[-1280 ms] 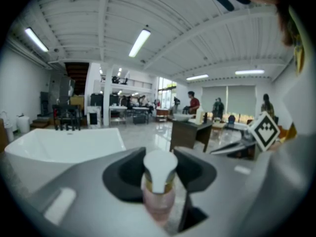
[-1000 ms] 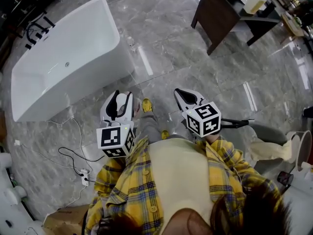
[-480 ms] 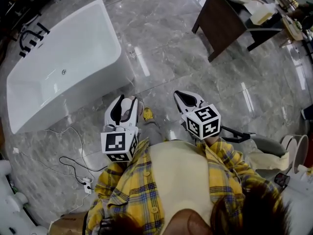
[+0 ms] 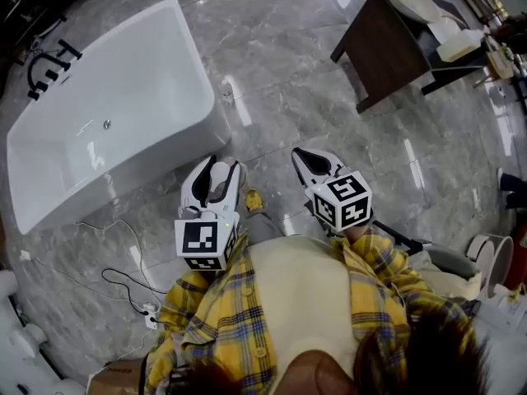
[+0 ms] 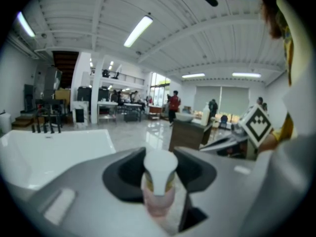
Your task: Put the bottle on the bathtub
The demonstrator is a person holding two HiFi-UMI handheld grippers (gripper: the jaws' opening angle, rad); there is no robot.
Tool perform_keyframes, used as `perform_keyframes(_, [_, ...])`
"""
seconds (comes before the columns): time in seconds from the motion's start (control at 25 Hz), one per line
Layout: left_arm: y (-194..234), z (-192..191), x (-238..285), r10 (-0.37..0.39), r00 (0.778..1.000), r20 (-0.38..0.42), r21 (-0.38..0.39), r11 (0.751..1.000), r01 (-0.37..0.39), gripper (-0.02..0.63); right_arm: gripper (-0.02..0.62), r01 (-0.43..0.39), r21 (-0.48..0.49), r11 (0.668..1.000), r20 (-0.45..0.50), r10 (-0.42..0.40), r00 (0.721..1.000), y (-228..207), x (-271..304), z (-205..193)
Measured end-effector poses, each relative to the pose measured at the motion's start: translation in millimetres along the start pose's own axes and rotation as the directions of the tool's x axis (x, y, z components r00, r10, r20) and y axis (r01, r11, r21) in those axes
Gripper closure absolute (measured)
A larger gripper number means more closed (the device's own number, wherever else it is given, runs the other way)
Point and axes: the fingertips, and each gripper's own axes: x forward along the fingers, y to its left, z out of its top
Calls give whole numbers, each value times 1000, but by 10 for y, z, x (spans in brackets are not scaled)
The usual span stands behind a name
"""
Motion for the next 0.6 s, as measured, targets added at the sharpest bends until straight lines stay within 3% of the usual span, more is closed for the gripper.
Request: perform_keyframes(0.6, [513, 114, 527, -23, 1000, -5, 17, 1000, 23, 426, 581, 9, -26, 1000, -15, -10, 1000, -128, 636, 387])
